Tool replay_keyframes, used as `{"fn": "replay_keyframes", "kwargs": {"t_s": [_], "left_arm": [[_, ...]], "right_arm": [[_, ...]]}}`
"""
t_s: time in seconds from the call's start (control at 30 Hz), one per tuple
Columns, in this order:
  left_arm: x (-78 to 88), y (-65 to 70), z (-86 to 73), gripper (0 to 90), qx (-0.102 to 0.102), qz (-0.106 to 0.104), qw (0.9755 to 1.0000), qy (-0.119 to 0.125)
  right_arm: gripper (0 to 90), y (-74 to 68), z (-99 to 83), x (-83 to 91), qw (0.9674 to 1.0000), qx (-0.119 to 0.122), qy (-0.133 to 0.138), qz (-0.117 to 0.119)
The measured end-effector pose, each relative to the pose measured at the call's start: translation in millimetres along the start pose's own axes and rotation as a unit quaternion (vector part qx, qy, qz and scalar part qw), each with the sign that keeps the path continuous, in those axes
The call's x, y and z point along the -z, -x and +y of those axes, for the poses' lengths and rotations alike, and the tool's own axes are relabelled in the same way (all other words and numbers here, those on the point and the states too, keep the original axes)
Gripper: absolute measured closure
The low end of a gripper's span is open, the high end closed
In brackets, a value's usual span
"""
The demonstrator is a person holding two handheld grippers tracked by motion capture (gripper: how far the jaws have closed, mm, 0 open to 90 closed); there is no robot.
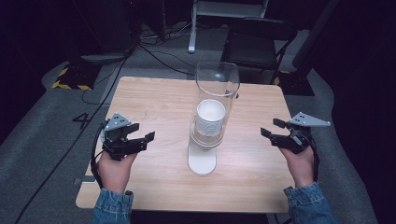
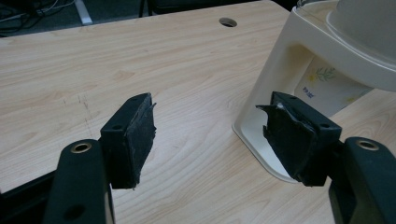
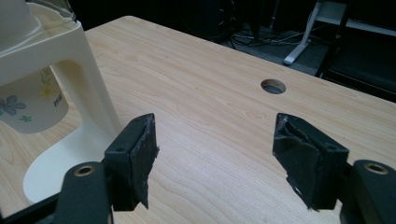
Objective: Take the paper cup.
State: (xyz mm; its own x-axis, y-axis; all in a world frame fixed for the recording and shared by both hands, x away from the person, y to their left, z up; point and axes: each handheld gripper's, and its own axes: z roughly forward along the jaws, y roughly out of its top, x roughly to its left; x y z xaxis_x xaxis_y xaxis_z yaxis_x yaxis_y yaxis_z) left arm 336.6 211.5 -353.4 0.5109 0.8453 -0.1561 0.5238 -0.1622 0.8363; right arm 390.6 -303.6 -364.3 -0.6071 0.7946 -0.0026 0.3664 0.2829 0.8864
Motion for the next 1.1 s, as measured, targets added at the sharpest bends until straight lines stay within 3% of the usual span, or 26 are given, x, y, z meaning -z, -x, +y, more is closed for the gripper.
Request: {"fn": "replay_keyframes", "kwargs": {"t_s": [0.43, 0.67, 0.77, 0.93, 1.1], "left_arm": [[1.9, -1.5, -0.7, 29.9, 0.002, 0.002, 0.9999, 0.012], [-2.6, 2.6, -2.2, 27.7, -0.012, 0.029, 0.9995, 0.008], [-5.7, 4.4, -2.6, 27.8, -0.014, 0.051, 0.9986, 0.005], [-6.6, 4.8, -2.8, 26.7, -0.014, 0.053, 0.9985, 0.003], [-5.2, 3.0, -2.1, 25.3, -0.002, 0.055, 0.9985, 0.009]], "right_arm": [[28.7, -2.3, 0.3, -2.9, 1.0000, 0.002, -0.004, 0.000], [21.8, -4.9, 0.8, -5.5, 1.0000, -0.001, 0.001, 0.004], [21.0, -6.6, 0.4, -7.8, 1.0000, -0.001, 0.000, -0.001], [20.7, -13.8, 0.5, -13.9, 0.9999, -0.003, -0.006, 0.013], [20.6, -28.5, 3.1, -20.8, 0.9993, 0.012, -0.012, 0.032]]}}
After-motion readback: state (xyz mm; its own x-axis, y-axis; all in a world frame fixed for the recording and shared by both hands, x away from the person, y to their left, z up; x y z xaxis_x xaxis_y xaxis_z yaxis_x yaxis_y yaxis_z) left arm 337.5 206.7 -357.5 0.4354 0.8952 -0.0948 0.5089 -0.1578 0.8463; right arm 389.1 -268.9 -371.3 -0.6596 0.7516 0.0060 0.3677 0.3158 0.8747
